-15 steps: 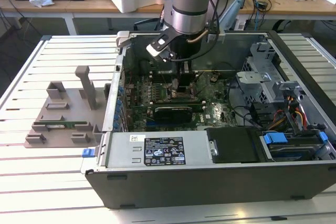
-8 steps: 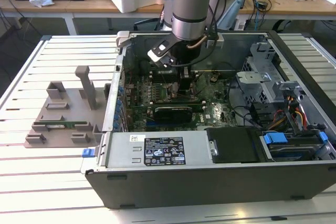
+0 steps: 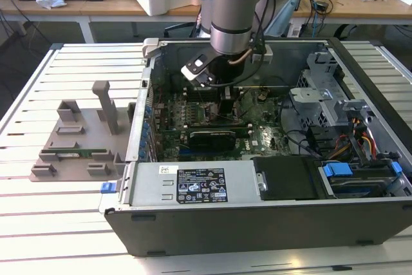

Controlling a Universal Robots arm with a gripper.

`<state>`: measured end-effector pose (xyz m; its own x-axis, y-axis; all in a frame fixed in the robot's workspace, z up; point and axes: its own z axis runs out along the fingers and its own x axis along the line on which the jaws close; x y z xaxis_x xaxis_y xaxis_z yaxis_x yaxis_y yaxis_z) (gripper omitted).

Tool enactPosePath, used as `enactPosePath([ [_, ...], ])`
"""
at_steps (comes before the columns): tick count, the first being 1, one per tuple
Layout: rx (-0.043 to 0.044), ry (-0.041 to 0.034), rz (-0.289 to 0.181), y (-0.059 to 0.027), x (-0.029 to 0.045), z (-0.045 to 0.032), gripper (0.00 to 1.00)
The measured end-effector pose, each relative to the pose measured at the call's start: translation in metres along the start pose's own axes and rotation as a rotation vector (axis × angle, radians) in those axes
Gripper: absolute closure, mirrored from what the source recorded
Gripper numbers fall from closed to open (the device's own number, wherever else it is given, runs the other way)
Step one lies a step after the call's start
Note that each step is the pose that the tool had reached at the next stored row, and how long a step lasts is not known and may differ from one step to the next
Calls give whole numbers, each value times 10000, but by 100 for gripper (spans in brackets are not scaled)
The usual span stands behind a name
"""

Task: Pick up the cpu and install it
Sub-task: 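Place the cpu into insertion slot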

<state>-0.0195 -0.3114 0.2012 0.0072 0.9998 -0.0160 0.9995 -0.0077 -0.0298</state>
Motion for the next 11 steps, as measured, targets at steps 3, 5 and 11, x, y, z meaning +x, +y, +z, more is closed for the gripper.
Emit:
enactPosePath([
  [3, -1, -1, -49, -6, 1, 12, 45],
  [5, 0, -2, -36, -6, 1, 26, 45],
  [11, 1, -2, 4, -6, 1, 39, 45],
])
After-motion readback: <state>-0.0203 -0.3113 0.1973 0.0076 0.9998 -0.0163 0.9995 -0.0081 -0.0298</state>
